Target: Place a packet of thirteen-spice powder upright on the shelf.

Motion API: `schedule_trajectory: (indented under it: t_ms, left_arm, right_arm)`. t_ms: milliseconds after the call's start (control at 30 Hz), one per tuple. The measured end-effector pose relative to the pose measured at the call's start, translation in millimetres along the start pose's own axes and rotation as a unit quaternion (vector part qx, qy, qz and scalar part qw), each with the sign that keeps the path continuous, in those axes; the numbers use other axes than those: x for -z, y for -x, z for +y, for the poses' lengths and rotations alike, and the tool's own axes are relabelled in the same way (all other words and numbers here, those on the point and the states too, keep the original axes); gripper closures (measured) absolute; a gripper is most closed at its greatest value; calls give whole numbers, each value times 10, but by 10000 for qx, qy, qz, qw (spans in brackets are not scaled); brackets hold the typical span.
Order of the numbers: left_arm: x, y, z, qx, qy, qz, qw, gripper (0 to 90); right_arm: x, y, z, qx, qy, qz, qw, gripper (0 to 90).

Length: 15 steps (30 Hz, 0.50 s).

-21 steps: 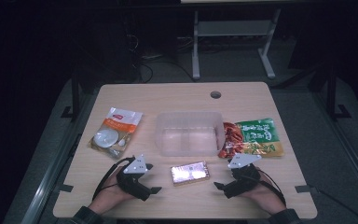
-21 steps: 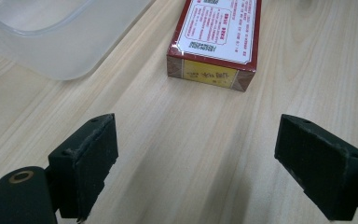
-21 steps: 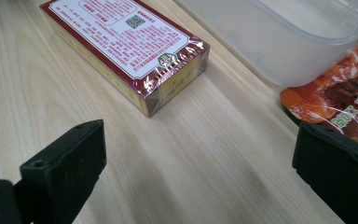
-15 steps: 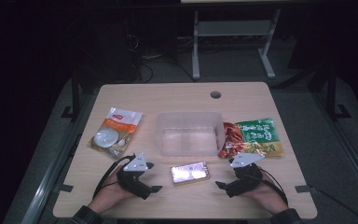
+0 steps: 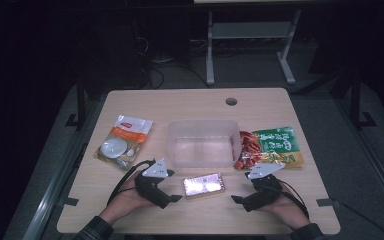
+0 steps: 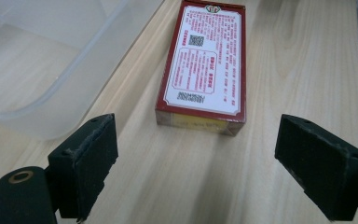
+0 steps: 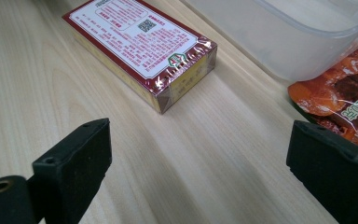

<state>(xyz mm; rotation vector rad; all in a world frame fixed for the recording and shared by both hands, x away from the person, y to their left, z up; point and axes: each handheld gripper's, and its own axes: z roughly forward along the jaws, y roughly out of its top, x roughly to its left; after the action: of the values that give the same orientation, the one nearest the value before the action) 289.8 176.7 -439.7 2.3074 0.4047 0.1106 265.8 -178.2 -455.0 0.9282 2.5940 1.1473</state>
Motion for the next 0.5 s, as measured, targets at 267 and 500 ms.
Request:
schedule_trajectory:
  t_ms: [267, 500]
  left_arm:
    - [-153, -23, 93, -122, -103, -112, 9998, 124]
    - [-314, -39, 161, -187, -244, -165, 9994, 124]
  right_arm:
    - [7, 22, -2, -13, -50, 35, 10000, 63]
    - [-5, 16, 23, 21, -43, 67, 10000, 63]
